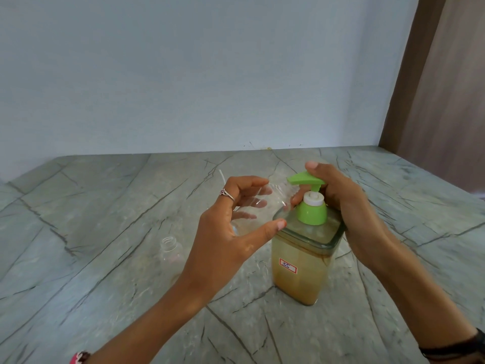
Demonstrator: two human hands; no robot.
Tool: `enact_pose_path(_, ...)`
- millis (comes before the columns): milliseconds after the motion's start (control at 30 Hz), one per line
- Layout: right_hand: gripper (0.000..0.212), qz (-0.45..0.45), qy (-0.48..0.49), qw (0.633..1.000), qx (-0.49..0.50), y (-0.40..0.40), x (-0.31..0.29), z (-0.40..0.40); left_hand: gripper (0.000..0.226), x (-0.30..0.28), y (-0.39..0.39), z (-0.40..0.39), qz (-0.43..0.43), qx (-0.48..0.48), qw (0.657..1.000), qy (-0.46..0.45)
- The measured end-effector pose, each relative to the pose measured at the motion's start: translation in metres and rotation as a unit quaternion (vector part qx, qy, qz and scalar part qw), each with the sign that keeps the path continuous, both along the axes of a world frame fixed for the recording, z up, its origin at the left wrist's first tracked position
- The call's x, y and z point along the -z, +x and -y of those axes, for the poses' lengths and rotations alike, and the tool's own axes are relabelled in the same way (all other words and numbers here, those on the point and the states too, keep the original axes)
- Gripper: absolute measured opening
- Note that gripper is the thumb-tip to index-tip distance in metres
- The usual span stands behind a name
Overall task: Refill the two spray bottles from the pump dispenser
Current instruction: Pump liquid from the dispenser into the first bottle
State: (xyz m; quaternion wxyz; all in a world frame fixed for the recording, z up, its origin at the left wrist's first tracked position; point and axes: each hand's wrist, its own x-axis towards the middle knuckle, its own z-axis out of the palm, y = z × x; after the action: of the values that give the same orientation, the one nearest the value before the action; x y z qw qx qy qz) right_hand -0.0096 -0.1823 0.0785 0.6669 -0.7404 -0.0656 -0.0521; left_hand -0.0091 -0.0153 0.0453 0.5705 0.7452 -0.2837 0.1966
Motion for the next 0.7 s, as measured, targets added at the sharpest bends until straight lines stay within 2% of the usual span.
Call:
enact_pose_path(267,0.035,-0.041,0.059,0.996,-0.054,0.003,-0.003,0.008,0.045,0.000,-0.001,0.001,0.001,0.001,1.000,0.000)
enact_pose_path(400,0.025,-0.018,0.077,0.994,-0.072,0.008,0.000,0.012,0.045,0.000,-0.001,0.003,0.001,0.001,1.000,0.002)
enact_pose_path(500,0.009,0.014,0.071,0.994,-0.078,0.012,0.001,0.013,0.045,0.001,0.000,0.003,-0.001,-0.002,1.000,0.004)
enact_pose_path(567,0.014,0.033,0.081,0.993,-0.080,0.014,0.001,0.013,0.046,0.002,0.001,0.003,-0.003,-0.001,1.000,0.007)
enact_pose_path(667,0.010,0.058,0.083,0.992,-0.082,0.012,0.004,0.013,0.046,0.001,0.001,0.002,-0.001,0.001,1.000,0.008)
enact_pose_path(700,0.015,0.064,0.082,0.991,-0.084,0.012,0.006,0.013,0.046,0.001,0.001,0.002,-0.002,0.001,1.000,0.008)
